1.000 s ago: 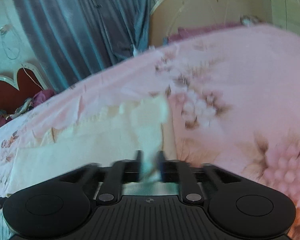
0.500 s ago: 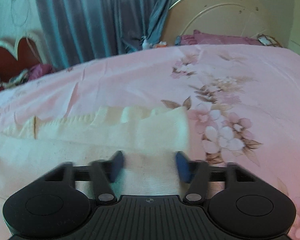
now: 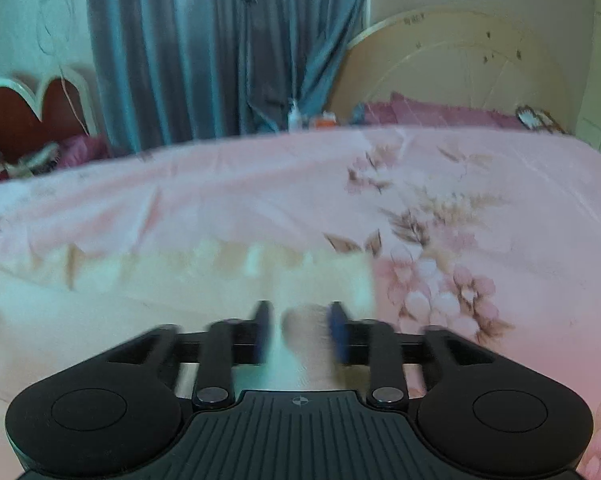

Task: Fold small clothes

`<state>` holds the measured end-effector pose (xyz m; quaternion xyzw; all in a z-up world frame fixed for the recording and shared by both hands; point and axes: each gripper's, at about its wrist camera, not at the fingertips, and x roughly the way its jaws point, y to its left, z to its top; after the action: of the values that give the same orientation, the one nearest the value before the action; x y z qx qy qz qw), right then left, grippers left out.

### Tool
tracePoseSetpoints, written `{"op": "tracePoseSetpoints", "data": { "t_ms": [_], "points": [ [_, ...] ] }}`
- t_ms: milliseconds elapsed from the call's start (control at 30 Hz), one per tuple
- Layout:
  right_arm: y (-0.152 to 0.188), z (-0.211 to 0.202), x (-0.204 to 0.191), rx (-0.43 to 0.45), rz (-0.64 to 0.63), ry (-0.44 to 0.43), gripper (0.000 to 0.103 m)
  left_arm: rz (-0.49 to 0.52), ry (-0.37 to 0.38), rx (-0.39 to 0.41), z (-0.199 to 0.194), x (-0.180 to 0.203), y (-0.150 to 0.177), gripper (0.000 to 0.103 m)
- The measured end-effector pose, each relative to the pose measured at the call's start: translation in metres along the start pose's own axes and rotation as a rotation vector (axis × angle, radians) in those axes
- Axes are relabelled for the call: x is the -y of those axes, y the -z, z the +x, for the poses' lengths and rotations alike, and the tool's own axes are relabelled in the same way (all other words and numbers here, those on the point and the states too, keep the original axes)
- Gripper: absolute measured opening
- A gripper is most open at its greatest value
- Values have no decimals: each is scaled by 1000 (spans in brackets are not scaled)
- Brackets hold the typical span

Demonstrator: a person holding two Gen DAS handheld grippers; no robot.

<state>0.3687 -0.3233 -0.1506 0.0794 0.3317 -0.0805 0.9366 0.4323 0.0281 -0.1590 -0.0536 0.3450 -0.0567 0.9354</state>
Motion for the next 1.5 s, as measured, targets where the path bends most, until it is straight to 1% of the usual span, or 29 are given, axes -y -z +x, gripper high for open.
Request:
{"op": "tracePoseSetpoints", "data": {
  "t_ms": [67, 100, 133, 200, 267, 400, 467, 533, 600, 667, 800, 900, 967, 1033, 1167, 1233, 1500],
  "points": [
    [-5, -5, -7, 13, -8, -35, 52, 22, 13, 30, -9, 8, -3, 47],
    [-7, -8, -14, 11, -12, -53, 52, 38, 24, 37, -12, 13, -3, 51],
    [-7, -8, -19, 1, -18, -71, 52, 53, 42, 33, -13, 19, -3, 58],
    [-5, -6, -28, -29, -26, -103, 52, 70, 71, 11, -11, 30, -1, 62],
    [1, -5, -36, -47, -31, -121, 52, 99, 87, -23, -8, 41, 6, 62],
    [12, 2, -43, -88, -51, -113, 52, 136, 73, -99, 7, 48, 21, 63],
    [18, 6, -41, -112, -61, -95, 52, 175, 59, -88, 8, 50, 27, 63],
    [23, 7, -38, -116, -78, -71, 52, 204, 52, -90, 9, 52, 28, 63],
    [24, 5, -31, -117, -63, -57, 52, 203, 53, -94, 10, 51, 27, 63],
    [23, -2, -25, -101, -21, -59, 52, 201, 52, -99, 8, 50, 27, 63],
    [29, 1, -22, -134, -60, -24, 52, 220, 43, -104, 9, 54, 27, 64],
    [28, -2, -12, -133, -3, -11, 52, 221, 41, -112, 9, 54, 26, 64],
    [31, -3, -9, -138, -6, 3, 52, 223, 38, -117, 9, 54, 26, 64],
    [34, -4, -10, -139, -48, 3, 52, 232, 35, -122, 9, 55, 26, 66],
    [32, -7, -4, -154, -16, 4, 52, 231, 26, -130, 9, 55, 26, 68],
    [32, -13, -5, -142, -8, 6, 52, 229, 23, -136, 8, 54, 25, 68],
    [27, -39, -23, -77, -10, -72, 52, 220, 13, -117, -9, 53, 28, 68]
  ]
}}
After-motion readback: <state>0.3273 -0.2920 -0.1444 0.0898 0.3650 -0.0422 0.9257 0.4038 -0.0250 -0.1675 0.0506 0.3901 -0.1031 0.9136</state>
